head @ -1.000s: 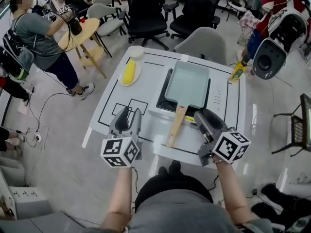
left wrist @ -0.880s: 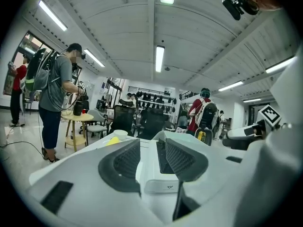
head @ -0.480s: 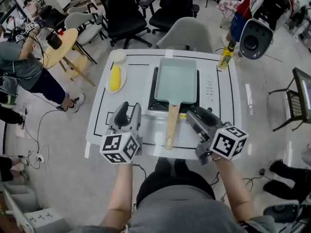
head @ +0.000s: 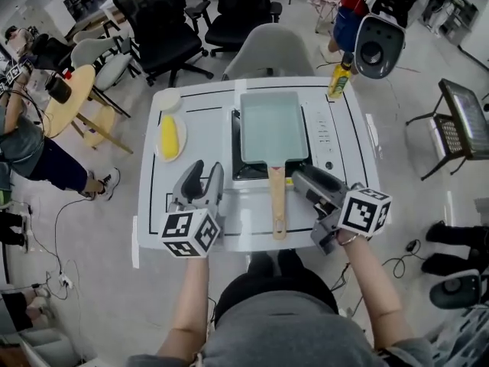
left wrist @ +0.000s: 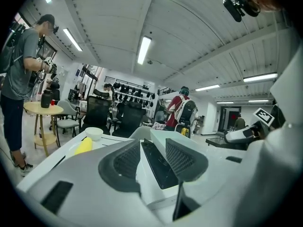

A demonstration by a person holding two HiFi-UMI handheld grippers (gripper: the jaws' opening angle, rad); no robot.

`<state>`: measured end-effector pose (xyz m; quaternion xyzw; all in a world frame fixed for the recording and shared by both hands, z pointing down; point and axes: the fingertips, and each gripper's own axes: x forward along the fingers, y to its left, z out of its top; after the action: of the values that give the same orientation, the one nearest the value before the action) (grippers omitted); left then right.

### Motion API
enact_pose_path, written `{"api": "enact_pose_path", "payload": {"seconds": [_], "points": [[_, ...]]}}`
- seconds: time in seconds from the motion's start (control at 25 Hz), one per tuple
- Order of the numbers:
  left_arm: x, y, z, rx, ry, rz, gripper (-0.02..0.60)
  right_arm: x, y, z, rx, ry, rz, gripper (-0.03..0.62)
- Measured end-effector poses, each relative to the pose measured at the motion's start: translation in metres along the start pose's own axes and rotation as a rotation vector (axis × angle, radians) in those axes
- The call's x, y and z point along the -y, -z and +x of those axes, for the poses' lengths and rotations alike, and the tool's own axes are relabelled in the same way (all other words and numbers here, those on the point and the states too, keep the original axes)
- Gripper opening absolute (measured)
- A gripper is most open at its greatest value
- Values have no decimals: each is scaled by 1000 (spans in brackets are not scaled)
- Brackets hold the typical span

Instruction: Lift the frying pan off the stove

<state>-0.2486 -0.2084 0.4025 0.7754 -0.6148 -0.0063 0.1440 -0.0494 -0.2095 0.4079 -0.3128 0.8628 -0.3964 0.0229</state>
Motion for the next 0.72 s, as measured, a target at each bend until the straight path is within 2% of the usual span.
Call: {"api": "enact_pose_path", "payload": {"seconds": [0.2, 0.56, 0.72], "points": [[-7, -1, 5, -14, 24, -4, 156, -9, 8, 17, -76, -141, 181, 280], [-24, 4, 11, -34, 17, -26, 156, 6, 29, 42, -212, -168, 366, 293], [-31, 8, 13, -45, 8, -36, 156, 3, 35, 53, -256, -218, 408, 293]]}}
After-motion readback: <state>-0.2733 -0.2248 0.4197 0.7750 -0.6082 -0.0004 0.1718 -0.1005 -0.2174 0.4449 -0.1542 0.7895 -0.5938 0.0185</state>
